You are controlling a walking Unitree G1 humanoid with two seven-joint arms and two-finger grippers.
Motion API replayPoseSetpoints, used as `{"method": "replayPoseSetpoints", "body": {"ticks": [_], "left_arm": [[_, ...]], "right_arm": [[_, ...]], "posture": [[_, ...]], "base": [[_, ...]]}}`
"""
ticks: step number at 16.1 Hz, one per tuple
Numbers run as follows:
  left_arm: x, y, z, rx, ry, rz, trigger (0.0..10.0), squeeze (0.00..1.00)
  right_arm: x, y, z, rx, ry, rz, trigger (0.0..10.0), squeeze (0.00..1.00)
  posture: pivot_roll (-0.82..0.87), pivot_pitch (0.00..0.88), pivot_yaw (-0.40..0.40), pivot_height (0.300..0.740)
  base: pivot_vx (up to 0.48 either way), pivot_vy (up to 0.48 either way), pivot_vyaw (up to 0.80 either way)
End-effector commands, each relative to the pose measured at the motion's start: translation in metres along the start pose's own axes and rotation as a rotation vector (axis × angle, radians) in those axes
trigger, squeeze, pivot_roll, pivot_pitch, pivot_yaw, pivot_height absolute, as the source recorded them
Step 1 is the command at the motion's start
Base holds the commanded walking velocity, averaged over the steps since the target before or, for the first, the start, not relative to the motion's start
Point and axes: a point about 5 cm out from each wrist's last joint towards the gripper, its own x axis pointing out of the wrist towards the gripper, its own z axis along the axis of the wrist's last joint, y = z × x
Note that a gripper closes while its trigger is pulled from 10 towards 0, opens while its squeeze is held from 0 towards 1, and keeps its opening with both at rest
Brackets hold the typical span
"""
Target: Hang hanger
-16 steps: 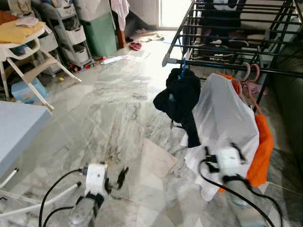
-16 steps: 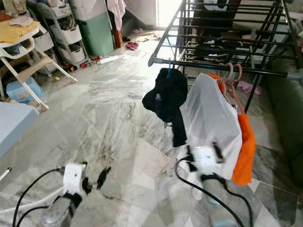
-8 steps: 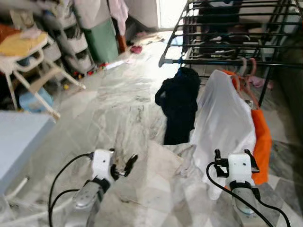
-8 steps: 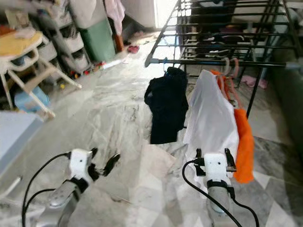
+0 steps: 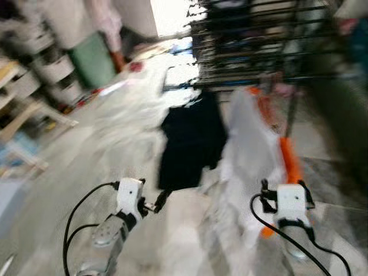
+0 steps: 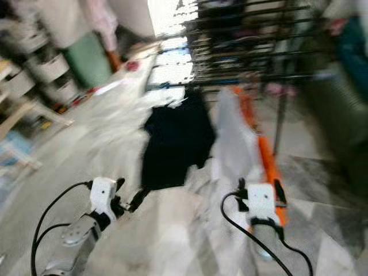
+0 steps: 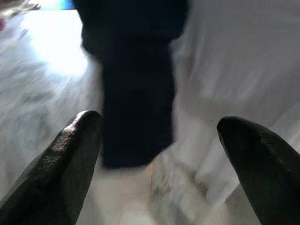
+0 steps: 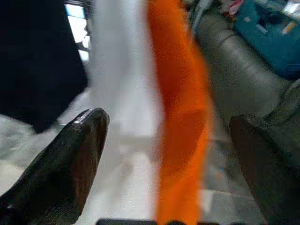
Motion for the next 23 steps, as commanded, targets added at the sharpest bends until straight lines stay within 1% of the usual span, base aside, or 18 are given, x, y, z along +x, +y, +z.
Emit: {"method": "replayPoseSetpoints", "body": {"ticks": [1, 3, 4, 7, 8, 9, 10, 12, 15, 16, 18, 20, 22, 23], "left_arm": [[-0.005, 0.001, -0.006, 0.016, 0.033, -0.009, 10.0, 0.0], [-0.005, 0.0, -0.007, 0.015, 0.033, -0.012, 10.0, 0.0], [-0.005, 0.0, -0.007, 0.016, 0.036, -0.006, 10.0, 0.0], [-0.007, 0.002, -0.011, 0.018, 0.048, 0.015, 10.0, 0.0], [-0.009, 0.003, -0.013, 0.017, 0.05, 0.018, 10.0, 0.0], [-0.009, 0.003, -0.014, 0.02, 0.051, 0.019, 10.0, 0.0], [-0.01, 0.003, -0.014, 0.021, 0.052, 0.02, 10.0, 0.0], [-0.009, 0.002, -0.014, 0.025, 0.049, 0.013, 10.0, 0.0], [-0.006, -0.001, -0.012, 0.029, 0.047, 0.007, 10.0, 0.0], [-0.005, -0.001, -0.011, 0.035, 0.048, 0.001, 10.0, 0.0], [-0.005, 0.0, -0.008, 0.041, 0.042, 0.002, 10.0, 0.0], [-0.005, 0.001, -0.002, 0.042, 0.019, 0.004, 10.0, 0.0], [-0.006, 0.0, -0.001, 0.037, 0.012, -0.01, 10.0, 0.0], [-0.007, -0.001, -0.001, 0.038, 0.013, -0.014, 10.0, 0.0]], "right_arm": [[0.003, 0.003, 0.008, 0.009, -0.023, 0.002, 10.0, 0.0], [0.003, 0.003, 0.009, 0.007, -0.025, 0.007, 10.0, 0.0], [0.004, 0.004, 0.01, 0.003, -0.029, 0.01, 10.0, 0.0], [0.004, 0.001, 0.015, -0.052, -0.065, -0.001, 10.0, 0.0], [0.004, -0.003, 0.019, -0.113, -0.092, -0.028, 10.0, 0.0], [0.004, -0.006, 0.029, -0.186, -0.153, -0.044, 10.0, 0.0], [0.004, -0.006, 0.033, -0.219, -0.177, -0.046, 10.0, 0.0], [0.006, -0.002, 0.037, -0.216, -0.186, -0.024, 10.0, 0.0], [0.012, 0.001, 0.038, -0.201, -0.176, 0.009, 10.0, 0.0], [0.019, -0.001, 0.039, -0.207, -0.159, 0.013, 10.0, 0.0], [0.03, -0.011, 0.046, -0.226, -0.175, -0.022, 10.0, 0.0], [0.036, -0.025, 0.053, -0.248, -0.198, -0.082, 10.0, 0.0], [0.039, -0.031, 0.053, -0.247, -0.193, -0.113, 10.0, 0.0], [0.04, -0.03, 0.051, -0.239, -0.183, -0.097, 10.0, 0.0]], "posture": [[-0.27, 0.0, 0.175, 0.74], [-0.27, 0.0, 0.172, 0.74], [-0.27, 0.0, 0.167, 0.74], [-0.27, 0.0, 0.166, 0.74], [-0.27, 0.0, 0.166, 0.74], [-0.27, 0.0, 0.168, 0.74], [-0.27, 0.0, 0.169, 0.74], [-0.27, 0.0, 0.169, 0.74], [-0.27, 0.003, 0.175, 0.74], [-0.26, 0.006, 0.178, 0.74], [-0.25, 0.007, 0.18, 0.74], [-0.25, 0.007, 0.179, 0.74], [-0.25, 0.009, 0.179, 0.74], [-0.25, 0.01, 0.181, 0.74]], "base": [[0.368, 0.0, 0.0], [0.36, 0.0, 0.0], [0.0, 0.0, 0.0], [0.0, 0.0, 0.0], [0.0, 0.0, 0.0], [0.0, 0.0, 0.0], [0.0, 0.0, 0.0], [0.0, 0.0, 0.0], [0.0, 0.0, 0.0], [0.0, 0.0, 0.0], [0.0, 0.0, 0.0], [0.0, 0.0, 0.0], [0.0, 0.0, 0.0], [0.0, 0.0, 0.0]]}}
